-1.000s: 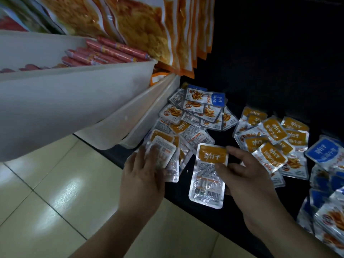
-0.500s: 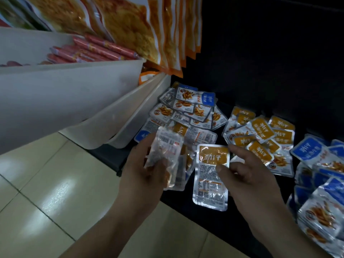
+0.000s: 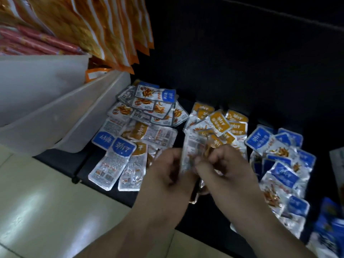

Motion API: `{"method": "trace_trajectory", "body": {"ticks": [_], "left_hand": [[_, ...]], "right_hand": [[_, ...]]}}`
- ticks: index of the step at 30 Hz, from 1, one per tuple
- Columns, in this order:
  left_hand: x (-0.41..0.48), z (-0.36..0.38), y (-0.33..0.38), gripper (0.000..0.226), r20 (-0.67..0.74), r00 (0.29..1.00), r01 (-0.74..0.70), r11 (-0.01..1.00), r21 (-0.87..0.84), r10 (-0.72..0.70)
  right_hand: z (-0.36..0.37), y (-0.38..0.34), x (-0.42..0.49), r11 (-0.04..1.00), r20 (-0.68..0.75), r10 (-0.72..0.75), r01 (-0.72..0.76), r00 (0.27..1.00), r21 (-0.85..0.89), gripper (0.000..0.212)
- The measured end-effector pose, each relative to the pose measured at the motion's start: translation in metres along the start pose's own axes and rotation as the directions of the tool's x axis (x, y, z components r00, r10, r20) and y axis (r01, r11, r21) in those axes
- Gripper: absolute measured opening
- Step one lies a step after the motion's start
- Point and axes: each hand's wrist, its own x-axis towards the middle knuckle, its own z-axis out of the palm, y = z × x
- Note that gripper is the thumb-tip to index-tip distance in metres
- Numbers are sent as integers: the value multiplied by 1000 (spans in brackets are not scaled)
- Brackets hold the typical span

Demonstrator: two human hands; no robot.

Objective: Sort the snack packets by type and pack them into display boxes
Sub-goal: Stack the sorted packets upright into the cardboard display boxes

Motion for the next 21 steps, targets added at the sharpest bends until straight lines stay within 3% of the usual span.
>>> {"method": "trace_trajectory", "body": {"ticks": [5, 7, 9, 13, 21], "left_hand": [[1, 4, -2, 19, 92, 996, 8, 994, -107, 1], [2, 4, -2, 22, 78, 997, 26, 997, -78, -20], [4, 3, -3, 25, 44, 998, 49, 998, -46, -47], [10, -2, -1, 26, -72, 997, 42, 999, 33, -40], [21, -9, -1, 30, -152, 982, 118, 993, 19, -114]], "right_hand": [[-25, 6, 2, 969, 82, 55, -73, 995, 236, 6], [-32, 13, 3, 970, 63, 56, -69, 996, 234, 18], [-36, 24, 8, 981, -66, 85, -72, 994, 179, 26], [-49, 41, 22, 984, -252, 100, -59, 963, 167, 20], [-29, 29, 73, 994, -316, -100, 111, 943, 15, 17]]}}
